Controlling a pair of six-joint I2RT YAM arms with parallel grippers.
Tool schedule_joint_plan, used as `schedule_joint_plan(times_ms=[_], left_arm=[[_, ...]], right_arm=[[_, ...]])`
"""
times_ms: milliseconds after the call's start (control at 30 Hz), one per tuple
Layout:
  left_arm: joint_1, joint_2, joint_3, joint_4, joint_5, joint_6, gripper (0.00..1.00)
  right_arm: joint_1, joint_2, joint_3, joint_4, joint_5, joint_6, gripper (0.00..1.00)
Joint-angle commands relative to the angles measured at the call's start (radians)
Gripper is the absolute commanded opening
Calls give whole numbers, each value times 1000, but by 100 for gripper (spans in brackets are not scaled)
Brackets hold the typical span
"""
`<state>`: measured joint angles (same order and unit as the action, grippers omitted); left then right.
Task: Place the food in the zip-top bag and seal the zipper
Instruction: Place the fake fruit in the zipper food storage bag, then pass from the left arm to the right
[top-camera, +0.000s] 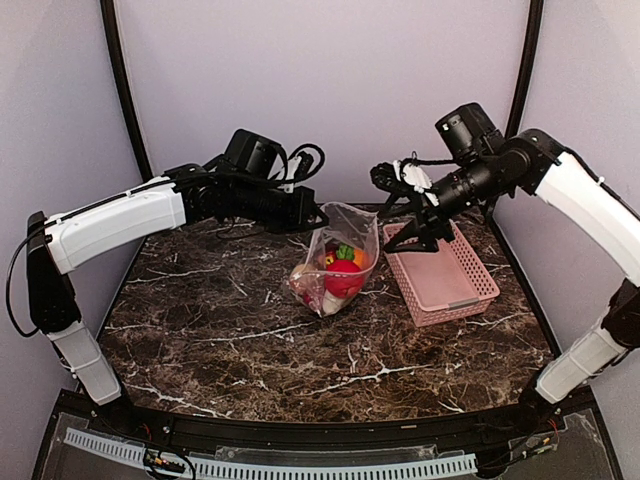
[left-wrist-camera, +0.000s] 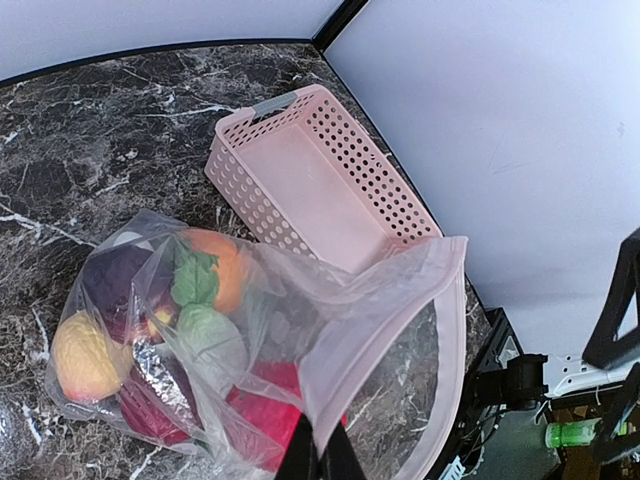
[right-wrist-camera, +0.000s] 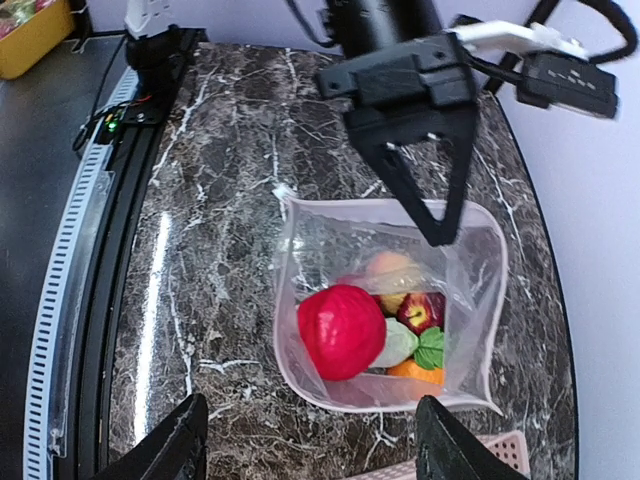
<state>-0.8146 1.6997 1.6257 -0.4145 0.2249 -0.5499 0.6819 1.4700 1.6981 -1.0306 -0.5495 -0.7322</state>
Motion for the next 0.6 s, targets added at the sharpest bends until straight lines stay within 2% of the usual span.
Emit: schedule_joint_plan(times_ms=[0,233,433,567], left_arm=[[3,-36,-14,21,7,9,1],[6,-17,30,2,21,10,1],[8,-12,42,1,14,14,1],[8,-11,42,-2,23,13,1]], right_arm=[[67,49,8,-66,44,-122,67],[116,145,59,-89,177,-197,64],[175,180,20,-88,252,-224,63],[192,200,-16,-64,320,-225,58]])
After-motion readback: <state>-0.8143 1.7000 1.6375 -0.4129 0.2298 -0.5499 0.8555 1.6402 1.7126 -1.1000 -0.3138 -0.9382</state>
